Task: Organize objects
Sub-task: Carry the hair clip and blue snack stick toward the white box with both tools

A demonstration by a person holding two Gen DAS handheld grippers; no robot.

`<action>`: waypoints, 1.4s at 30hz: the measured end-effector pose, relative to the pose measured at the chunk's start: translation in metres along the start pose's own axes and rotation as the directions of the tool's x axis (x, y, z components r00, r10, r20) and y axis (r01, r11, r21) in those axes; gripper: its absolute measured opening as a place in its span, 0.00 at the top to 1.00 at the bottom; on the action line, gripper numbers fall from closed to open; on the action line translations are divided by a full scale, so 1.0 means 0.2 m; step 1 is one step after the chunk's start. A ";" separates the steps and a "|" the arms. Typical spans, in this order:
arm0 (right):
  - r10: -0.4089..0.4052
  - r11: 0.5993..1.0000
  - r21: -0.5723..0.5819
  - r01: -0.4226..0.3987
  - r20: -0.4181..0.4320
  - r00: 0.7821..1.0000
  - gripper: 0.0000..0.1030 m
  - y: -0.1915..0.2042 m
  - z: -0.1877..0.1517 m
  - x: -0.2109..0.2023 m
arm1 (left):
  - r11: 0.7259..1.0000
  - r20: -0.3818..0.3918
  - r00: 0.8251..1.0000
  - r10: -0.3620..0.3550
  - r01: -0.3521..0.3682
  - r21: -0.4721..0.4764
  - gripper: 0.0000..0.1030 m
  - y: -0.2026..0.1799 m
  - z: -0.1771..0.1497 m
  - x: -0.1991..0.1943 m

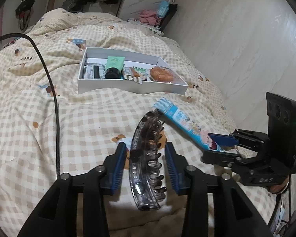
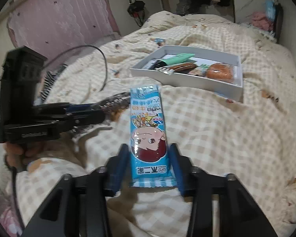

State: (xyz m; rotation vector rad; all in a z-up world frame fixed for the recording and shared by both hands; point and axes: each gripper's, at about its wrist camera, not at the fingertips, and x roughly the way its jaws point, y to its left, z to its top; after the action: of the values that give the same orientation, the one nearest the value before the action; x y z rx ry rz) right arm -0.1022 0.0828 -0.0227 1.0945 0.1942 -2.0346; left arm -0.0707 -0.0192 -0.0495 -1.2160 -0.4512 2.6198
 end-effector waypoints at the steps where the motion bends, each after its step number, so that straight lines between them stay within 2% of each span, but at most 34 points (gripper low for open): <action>1: 0.013 1.000 0.011 -0.013 0.002 1.000 0.55 -0.01 0.00 0.00 | 1.000 -0.004 1.000 0.003 -0.003 -0.002 0.55 0.00 0.00 0.00; 5: 0.031 0.999 0.040 -0.031 -0.002 1.000 0.56 -0.03 0.00 0.01 | 1.000 -0.010 1.000 0.011 -0.011 0.002 0.54 -0.01 0.01 0.01; 6: 0.033 0.998 0.047 -0.033 -0.005 0.999 0.60 -0.03 0.00 0.01 | 1.000 -0.010 1.000 0.010 -0.010 0.001 0.51 -0.01 0.01 0.01; 7: 0.021 0.998 0.056 -0.021 -0.012 1.000 0.70 -0.04 0.00 0.02 | 1.000 -0.008 1.000 0.009 -0.009 0.000 0.47 0.00 0.00 0.01; 9: 0.026 0.997 0.068 -0.025 -0.013 1.000 0.70 -0.05 0.00 0.02 | 1.000 0.002 1.000 0.008 -0.008 -0.004 0.46 0.00 0.01 0.00; 15: 0.033 0.993 0.112 -0.039 0.056 0.998 0.70 -0.09 -0.01 -0.03 | 1.000 0.014 1.000 0.022 -0.022 0.001 0.46 0.00 0.01 -0.01; 20: 0.039 0.992 0.122 -0.045 0.050 0.998 0.70 -0.10 -0.01 -0.03 | 0.999 0.077 0.997 0.011 -0.013 0.031 0.46 -0.02 0.00 -0.06; 23: 0.045 0.991 0.120 -0.050 0.041 0.998 0.70 -0.10 -0.01 -0.02 | 0.998 0.058 0.998 0.038 -0.040 0.043 0.46 -0.04 0.01 -0.04; 26: 0.046 0.991 0.122 -0.050 0.037 0.998 0.70 -0.10 -0.01 -0.01 | 0.997 0.024 0.998 0.063 -0.064 0.053 0.50 -0.05 0.01 0.00; 27: 0.046 0.991 0.121 -0.050 0.037 0.998 0.70 -0.10 -0.01 -0.01 | 0.996 0.021 0.998 0.067 -0.068 0.055 0.56 -0.05 0.01 0.00; 28: 0.046 0.991 0.122 -0.050 0.037 0.998 0.70 -0.10 -0.01 -0.01 | 0.996 0.016 0.998 0.066 -0.066 0.058 0.68 -0.05 0.01 0.00; 30: 0.047 0.991 0.123 -0.052 0.037 0.998 0.70 -0.10 -0.01 -0.01 | 0.997 0.006 0.998 0.057 -0.058 0.060 0.68 -0.05 0.01 0.01; 36: 0.047 0.991 0.125 -0.052 0.042 0.998 0.70 -0.11 -0.02 -0.02 | 0.998 0.041 0.998 0.046 -0.048 0.042 0.68 -0.04 0.00 -0.03; 42: 0.050 0.990 0.129 -0.057 0.056 0.997 0.70 -0.11 -0.02 -0.03 | 0.999 0.137 0.990 -0.027 0.022 0.031 0.68 -0.02 0.00 -0.13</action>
State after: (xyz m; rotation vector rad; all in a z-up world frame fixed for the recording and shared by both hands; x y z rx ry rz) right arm -0.1140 0.1032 -0.0257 1.1125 0.0046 -2.0491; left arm -0.0543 -0.0239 -0.0296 -1.0183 -0.4472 2.6902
